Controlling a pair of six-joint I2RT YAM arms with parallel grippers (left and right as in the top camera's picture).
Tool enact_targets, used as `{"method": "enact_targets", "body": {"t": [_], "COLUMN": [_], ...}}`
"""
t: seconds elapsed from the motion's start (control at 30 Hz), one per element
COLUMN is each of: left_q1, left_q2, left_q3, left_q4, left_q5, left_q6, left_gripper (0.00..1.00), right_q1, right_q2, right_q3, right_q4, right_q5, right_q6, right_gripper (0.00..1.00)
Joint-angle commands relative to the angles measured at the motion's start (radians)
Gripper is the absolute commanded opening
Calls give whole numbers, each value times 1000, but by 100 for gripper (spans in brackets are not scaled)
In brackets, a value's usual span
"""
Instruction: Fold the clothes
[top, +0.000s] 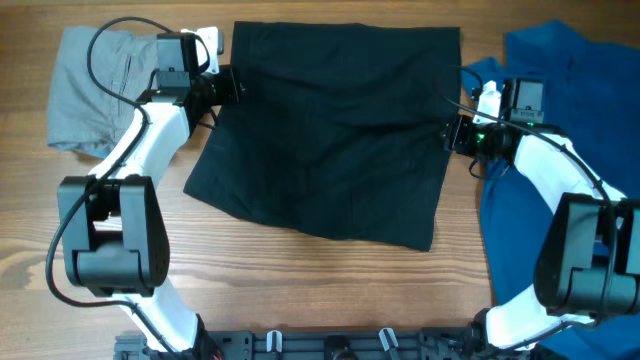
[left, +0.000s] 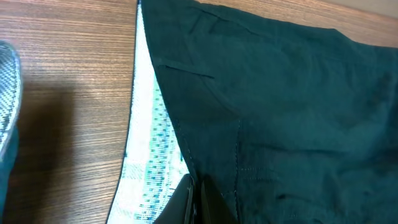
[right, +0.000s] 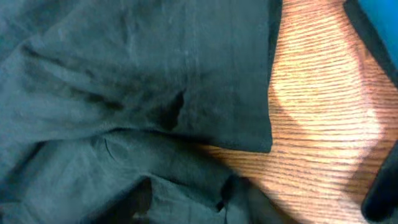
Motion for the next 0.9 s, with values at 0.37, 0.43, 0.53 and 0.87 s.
{"method": "enact_targets", "body": {"t": [0.37, 0.43, 0.53, 0.87], "left_q1": [26, 26, 25, 28], "left_q2": [-9, -9, -9, -5], "left_q3": [14, 14, 14, 14], "left_q4": [68, 67, 55, 64], "left_q5": [-183, -182, -182, -145], "left_q6": [-93, -94, -96, -96], "left_gripper": [4, 4, 4, 4], "right_q1": [2, 3, 12, -29], "right_q2": [-49, -61, -20, 1], "right_q3": [12, 12, 10, 56], "right_q4": [-184, -127, -76, 78], "right_q5": [227, 133, 32, -274], "right_q6": [52, 41, 9, 76], "right_gripper": [63, 67, 57, 4]}}
